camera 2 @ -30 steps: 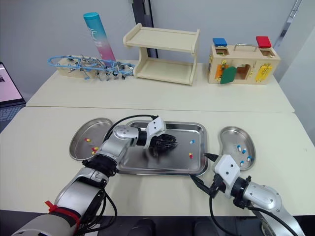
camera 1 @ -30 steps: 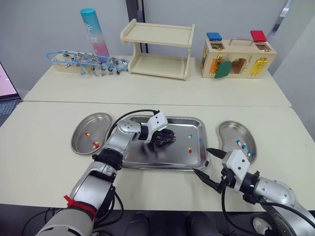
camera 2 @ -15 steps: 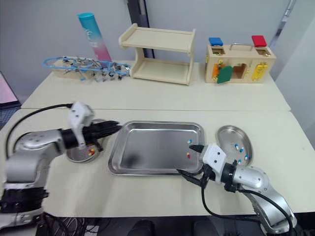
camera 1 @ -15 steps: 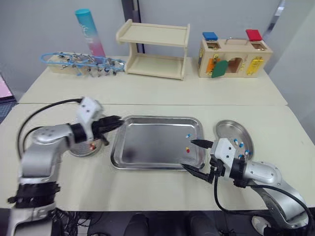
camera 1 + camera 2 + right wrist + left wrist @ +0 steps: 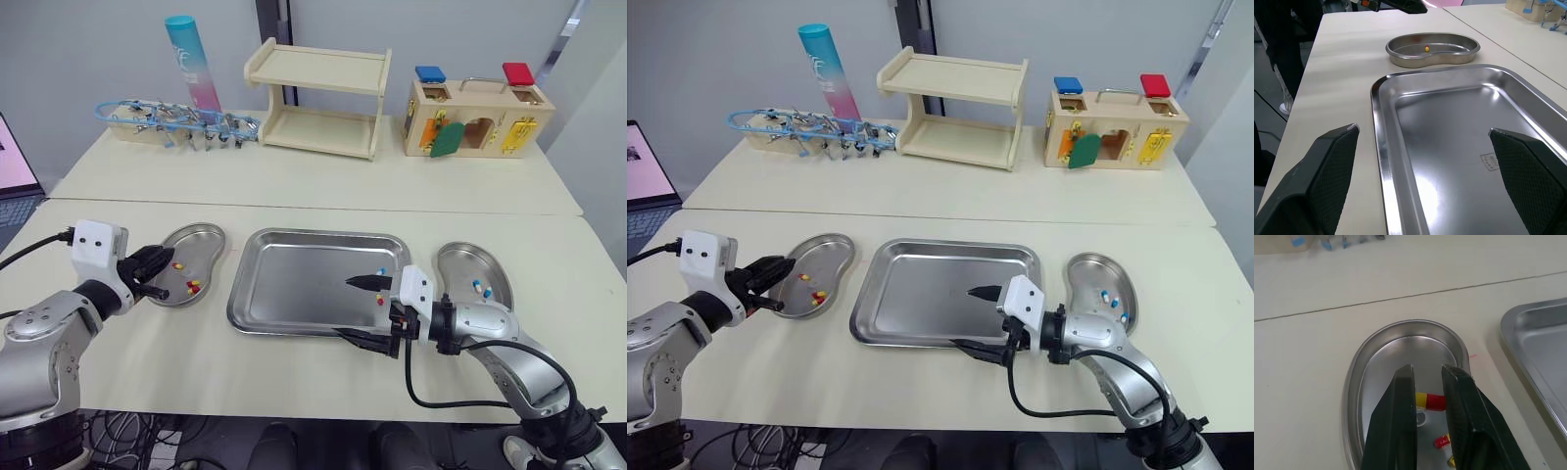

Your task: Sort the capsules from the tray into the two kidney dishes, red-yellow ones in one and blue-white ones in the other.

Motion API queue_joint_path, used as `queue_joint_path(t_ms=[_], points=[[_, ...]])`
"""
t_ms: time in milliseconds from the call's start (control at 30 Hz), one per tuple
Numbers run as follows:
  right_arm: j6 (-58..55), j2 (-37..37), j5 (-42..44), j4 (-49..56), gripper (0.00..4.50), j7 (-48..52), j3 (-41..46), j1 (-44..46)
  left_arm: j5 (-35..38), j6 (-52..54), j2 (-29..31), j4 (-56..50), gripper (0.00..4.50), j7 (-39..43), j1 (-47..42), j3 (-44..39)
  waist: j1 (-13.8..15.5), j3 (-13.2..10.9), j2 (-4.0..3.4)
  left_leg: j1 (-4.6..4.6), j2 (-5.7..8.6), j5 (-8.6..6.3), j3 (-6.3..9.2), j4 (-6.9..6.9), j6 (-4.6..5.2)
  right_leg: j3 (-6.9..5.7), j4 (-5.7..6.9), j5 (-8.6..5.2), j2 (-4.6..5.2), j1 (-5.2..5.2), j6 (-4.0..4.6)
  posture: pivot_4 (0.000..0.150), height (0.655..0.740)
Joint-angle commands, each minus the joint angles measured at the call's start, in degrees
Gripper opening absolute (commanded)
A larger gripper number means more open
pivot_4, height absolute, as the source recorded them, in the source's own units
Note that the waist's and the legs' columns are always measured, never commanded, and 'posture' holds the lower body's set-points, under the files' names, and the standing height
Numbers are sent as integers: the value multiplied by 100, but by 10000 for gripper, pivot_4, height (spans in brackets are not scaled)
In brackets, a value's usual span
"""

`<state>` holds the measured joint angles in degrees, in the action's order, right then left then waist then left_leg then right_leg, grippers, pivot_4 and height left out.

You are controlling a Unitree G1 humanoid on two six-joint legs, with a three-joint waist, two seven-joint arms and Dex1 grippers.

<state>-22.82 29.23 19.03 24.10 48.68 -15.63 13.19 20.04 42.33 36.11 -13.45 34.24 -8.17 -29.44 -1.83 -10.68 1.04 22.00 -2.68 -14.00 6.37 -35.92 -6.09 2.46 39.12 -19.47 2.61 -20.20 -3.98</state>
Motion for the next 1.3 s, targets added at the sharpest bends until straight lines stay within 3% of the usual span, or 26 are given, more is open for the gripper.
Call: queue_joint_path(t_ms=[33, 167, 400, 633, 900, 1067, 1300], points=[[115, 16, 34, 155, 45000, 70, 51, 36, 74, -109, 59, -61, 17512, -184, -87, -78, -2, 0, 0, 0, 0, 0, 0, 0, 0, 1, 0, 0, 0, -1, 0, 1500, 7400], [110, 36, 35, 204, 45000, 64, 63, -40, 139, -216, 92, -102, 30568, -217, -130, -63, -3, 0, 0, -1, 0, 0, 0, 1, 0, 1, 0, 0, 0, -1, 0, 1500, 7400], [99, 71, 36, 280, 45000, 14, 149, -100, 404, -155, 315, -273, 30568, -82, 100, -409, -10, 0, 0, 0, 0, 0, -1, 2, 0, 1, 0, 0, 0, -1, 0, 1500, 7400], [346, 689, 157, 509, 45000, 198, 913, -539, 772, -1003, 743, -139, 30568, 927, 1237, -1506, -5, -1, -1, 0, -1, 0, -9, 11, 0, 6, -6, -1, 1, -6, 1, 1500, 7400], [935, 1974, 308, -122, 45000, 1029, 2967, -1871, 620, -1937, 1016, 1247, 30568, 2245, 2984, -2218, 3, -1, 1, -3, 1, -2, -18, 16, 1, 10, -14, -1, 4, -2, 2, 1500, 7400], [1578, 2402, 108, -969, 45000, 1600, 3731, -2708, 606, -2284, 976, 1607, 44875, 2354, 3300, -2113, 20, 8, 18, -11, 0, -2, -16, 15, 1, 7, -13, -3, 4, 8, 3, 1500, 7400], [2226, 2685, -232, -2142, 45000, 1952, 4038, -3184, 594, -2461, 910, 1840, 44875, 2356, 3508, -2033, -18, 9, 19, -13, -1, -2, -19, 18, 1, 11, -12, -4, 3, 6, 5, 1500, 7400]])
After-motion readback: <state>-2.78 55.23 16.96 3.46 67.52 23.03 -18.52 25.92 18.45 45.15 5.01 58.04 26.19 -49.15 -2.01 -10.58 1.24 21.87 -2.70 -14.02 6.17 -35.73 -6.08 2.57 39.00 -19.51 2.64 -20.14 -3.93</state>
